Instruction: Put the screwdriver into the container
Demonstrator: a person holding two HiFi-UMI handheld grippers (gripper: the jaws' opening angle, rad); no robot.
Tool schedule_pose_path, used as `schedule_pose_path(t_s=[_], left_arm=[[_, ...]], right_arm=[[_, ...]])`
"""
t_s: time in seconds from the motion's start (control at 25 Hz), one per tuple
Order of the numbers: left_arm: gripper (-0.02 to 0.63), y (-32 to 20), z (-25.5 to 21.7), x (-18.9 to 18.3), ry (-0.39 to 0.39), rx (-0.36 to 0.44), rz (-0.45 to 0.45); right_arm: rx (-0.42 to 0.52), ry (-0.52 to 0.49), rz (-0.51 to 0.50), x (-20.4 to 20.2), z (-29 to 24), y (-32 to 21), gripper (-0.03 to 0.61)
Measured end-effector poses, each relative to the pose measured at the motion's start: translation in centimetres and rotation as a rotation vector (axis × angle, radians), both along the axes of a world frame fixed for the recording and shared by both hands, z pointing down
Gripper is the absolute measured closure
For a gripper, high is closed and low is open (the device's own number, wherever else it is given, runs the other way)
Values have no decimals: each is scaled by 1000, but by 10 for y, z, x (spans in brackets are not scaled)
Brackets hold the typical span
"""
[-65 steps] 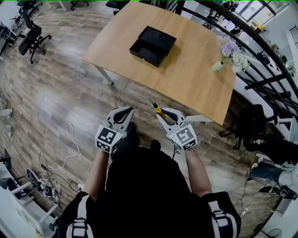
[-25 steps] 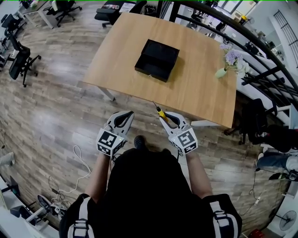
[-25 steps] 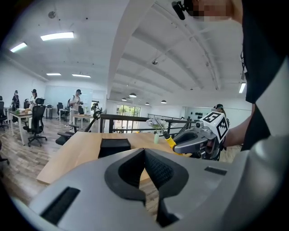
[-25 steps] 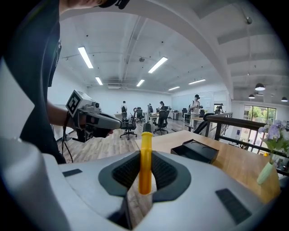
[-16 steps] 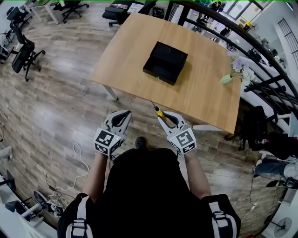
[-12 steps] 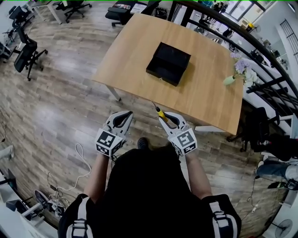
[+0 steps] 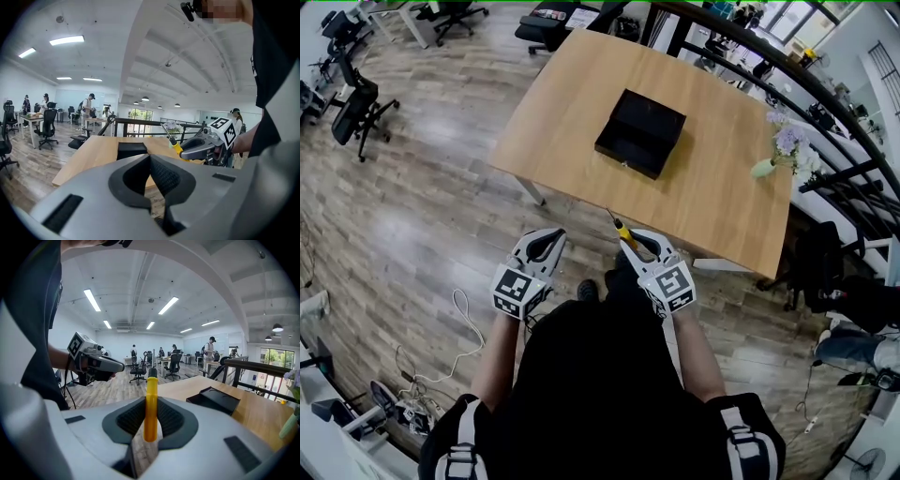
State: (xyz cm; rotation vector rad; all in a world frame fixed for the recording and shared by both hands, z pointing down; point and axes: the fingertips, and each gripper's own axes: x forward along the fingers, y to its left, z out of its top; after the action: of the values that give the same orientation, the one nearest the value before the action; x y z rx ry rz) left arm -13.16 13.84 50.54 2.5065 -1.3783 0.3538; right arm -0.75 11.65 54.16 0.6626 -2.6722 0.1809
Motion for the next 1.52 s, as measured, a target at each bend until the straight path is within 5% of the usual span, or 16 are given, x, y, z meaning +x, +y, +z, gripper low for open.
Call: schedule_pose_path(t_s=[0.8,1.52], left_arm=[[591,-92,-20,41,-50,23,-40],[592,-136,-24,68,-55,18,-180]], right_arm=[[14,-8,-40,39,-9,-111,491],[14,-13,-191,54,-9,-173,491]])
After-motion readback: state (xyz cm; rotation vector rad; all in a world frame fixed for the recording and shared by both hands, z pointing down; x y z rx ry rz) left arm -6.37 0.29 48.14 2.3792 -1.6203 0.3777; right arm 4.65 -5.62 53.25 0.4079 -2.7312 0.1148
